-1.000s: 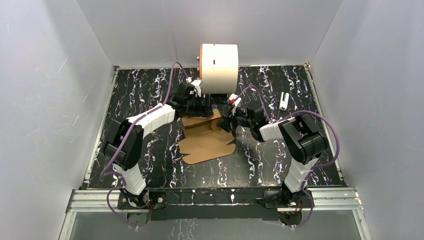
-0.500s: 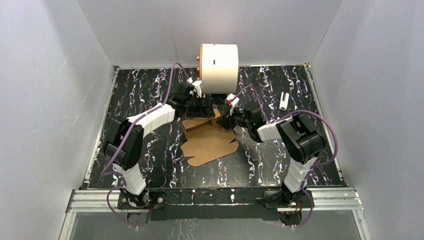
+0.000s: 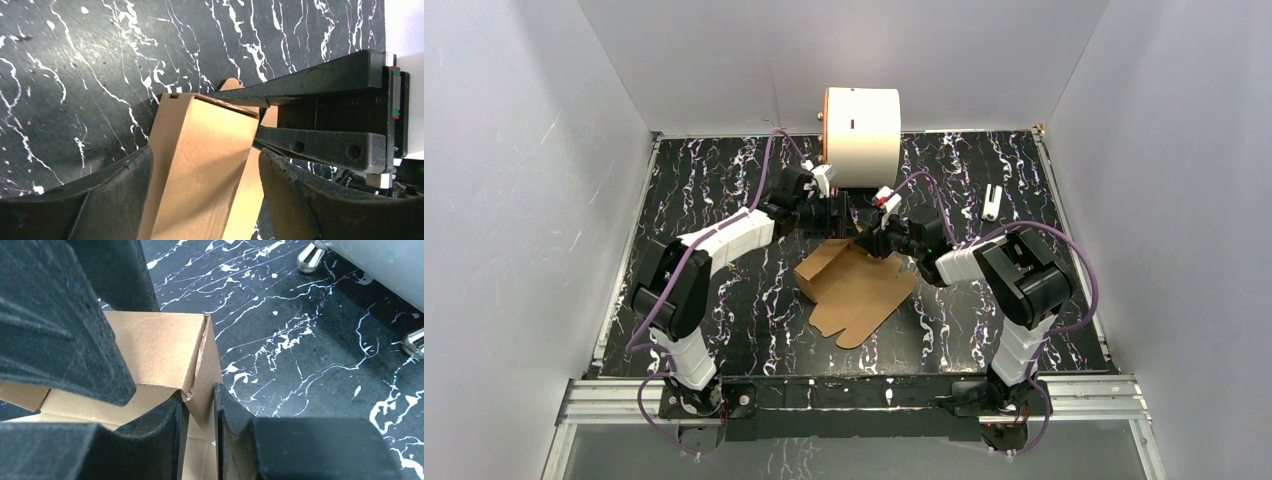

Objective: Fold the paper box

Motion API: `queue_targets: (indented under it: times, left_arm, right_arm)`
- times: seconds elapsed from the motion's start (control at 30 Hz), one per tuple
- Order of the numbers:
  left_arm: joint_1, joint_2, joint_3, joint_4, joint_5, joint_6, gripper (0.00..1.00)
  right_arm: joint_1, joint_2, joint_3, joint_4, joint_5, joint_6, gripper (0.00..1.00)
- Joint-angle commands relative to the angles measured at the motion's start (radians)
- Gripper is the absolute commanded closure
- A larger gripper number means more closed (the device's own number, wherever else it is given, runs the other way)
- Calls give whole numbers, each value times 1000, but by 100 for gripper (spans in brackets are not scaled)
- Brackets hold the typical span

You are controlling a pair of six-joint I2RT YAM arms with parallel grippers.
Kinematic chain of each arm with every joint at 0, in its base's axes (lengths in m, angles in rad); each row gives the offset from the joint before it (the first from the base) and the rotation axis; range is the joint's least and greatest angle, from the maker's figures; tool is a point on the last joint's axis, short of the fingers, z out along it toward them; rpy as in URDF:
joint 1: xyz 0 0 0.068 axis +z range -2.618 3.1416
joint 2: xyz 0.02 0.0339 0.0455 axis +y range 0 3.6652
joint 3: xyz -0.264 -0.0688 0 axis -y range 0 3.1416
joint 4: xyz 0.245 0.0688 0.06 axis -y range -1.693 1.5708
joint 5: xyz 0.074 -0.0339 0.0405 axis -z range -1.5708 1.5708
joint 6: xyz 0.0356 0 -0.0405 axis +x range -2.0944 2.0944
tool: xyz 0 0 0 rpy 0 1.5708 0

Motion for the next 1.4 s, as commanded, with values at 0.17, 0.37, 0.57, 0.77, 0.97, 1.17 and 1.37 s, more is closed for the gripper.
queue_targets:
  times: [0.17,0.37,0.57,0.77,0.97,1.17,1.37]
  left_arm:
    - [-11,-87,-68,19,88,-58,29]
    - [-34,-104,-100,54,124,-100,32]
    - [-58,-118,-135,103,152,-135,34]
    - [-77,-167,-169,125,161,-164,36]
    - [-95,-196,-190,129,161,-181,36]
    - [-104,-213,-213,110,102,-184,36]
    - [-104,-289,-150,-67,-174,-109,29]
  right_arm:
    - [46,-56,-52,110,106,63,74]
    - [68,-50,-74,135,185,81,79]
    - [93,-52,-93,157,284,84,81]
    - [110,-64,-119,182,385,97,83]
    - [122,-63,-121,189,456,114,84]
    - [128,-64,-109,189,418,115,74]
    - [127,-100,-109,148,349,107,57]
